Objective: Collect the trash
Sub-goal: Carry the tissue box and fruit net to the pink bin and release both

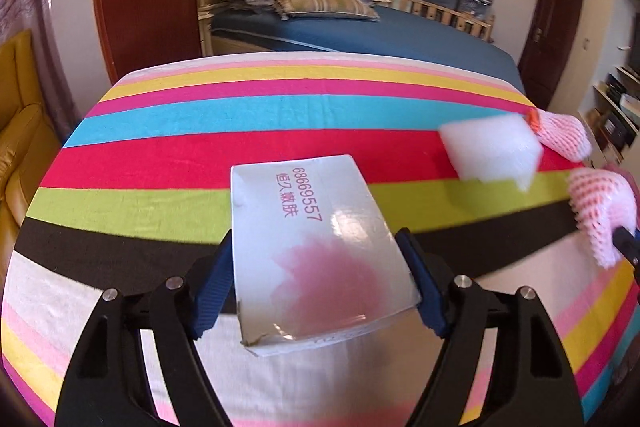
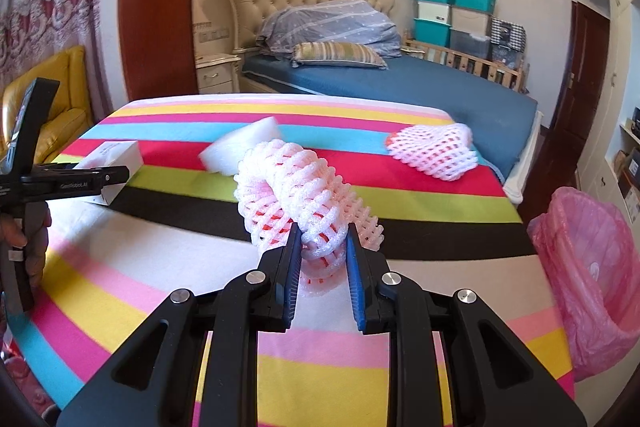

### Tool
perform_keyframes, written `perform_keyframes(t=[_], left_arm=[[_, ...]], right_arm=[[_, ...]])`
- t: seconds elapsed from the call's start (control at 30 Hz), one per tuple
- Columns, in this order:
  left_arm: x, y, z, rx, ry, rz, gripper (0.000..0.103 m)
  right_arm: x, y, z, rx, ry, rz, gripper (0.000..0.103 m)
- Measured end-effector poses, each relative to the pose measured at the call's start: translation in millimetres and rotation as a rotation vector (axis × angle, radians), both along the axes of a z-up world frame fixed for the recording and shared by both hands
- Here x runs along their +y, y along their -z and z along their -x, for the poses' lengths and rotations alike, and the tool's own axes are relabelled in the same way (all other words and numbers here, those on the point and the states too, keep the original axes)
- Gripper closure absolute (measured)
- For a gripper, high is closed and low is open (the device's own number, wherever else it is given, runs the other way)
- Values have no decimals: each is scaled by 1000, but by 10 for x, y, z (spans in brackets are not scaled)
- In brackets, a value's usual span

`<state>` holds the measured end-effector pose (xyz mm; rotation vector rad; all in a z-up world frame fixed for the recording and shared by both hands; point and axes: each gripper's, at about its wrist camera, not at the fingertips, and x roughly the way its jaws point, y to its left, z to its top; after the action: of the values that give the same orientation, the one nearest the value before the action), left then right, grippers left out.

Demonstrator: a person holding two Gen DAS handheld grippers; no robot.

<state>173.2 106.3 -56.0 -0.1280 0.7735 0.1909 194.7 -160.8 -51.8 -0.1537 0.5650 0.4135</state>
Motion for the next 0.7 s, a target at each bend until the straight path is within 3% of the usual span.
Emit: perform_keyframes(t=[0.33, 0.7], left_arm=[[-393, -65, 561, -89, 103, -75, 28], [-726, -141, 722, -158, 190, -92, 28]], right_arm=[[196, 40, 371, 3, -55, 13, 81], [114, 97, 535, -4, -40, -4, 81]])
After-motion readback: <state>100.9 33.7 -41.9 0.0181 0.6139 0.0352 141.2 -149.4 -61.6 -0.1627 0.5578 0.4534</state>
